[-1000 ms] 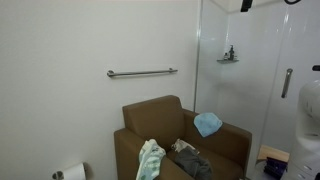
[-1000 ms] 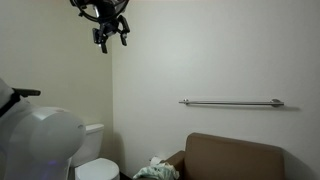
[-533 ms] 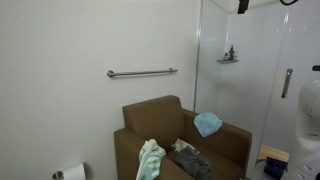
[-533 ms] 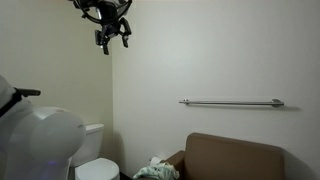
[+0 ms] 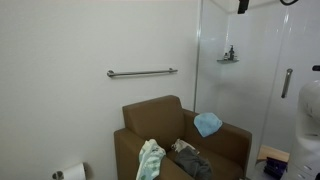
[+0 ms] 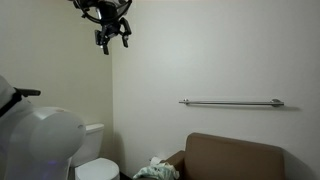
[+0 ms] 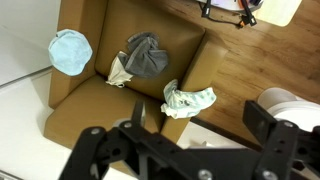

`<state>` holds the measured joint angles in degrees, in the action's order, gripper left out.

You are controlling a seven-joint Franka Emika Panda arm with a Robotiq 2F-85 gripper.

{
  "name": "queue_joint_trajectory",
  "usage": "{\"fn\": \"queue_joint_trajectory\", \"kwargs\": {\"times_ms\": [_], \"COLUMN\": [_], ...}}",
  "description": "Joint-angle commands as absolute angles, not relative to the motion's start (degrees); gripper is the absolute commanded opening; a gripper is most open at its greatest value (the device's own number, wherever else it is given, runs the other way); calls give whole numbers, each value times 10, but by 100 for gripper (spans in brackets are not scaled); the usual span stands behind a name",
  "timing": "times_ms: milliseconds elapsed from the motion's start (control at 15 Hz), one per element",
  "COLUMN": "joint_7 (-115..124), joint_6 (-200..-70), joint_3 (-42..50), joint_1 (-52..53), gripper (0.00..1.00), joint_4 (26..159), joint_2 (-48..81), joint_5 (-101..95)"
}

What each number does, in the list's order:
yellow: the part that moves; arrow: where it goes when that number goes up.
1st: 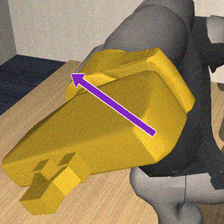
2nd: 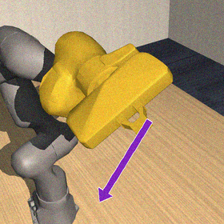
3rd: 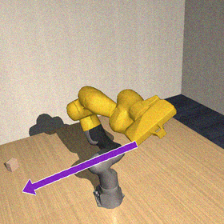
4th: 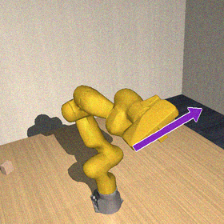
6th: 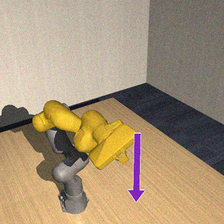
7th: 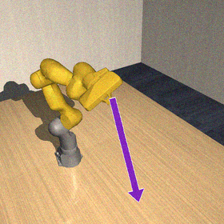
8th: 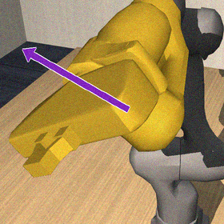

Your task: Pick up the towels and put them on the left hand rest of the couch.

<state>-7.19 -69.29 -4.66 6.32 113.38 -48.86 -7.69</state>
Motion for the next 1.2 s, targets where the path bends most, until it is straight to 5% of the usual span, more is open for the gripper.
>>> {"fn": "queue_joint_trajectory", "kwargs": {"times_ms": [0, 533, 1133], "joint_7": [-65, -66, -72], "joint_6": [-731, -988, -994], "joint_3": [-46, -41, -30], "joint_1": [73, 82, 74], "gripper": [100, 100, 100], "joint_4": [1151, 1332, 1372], "joint_2": [-486, -439, -418], "joint_5": [-72, -22, -29]}}
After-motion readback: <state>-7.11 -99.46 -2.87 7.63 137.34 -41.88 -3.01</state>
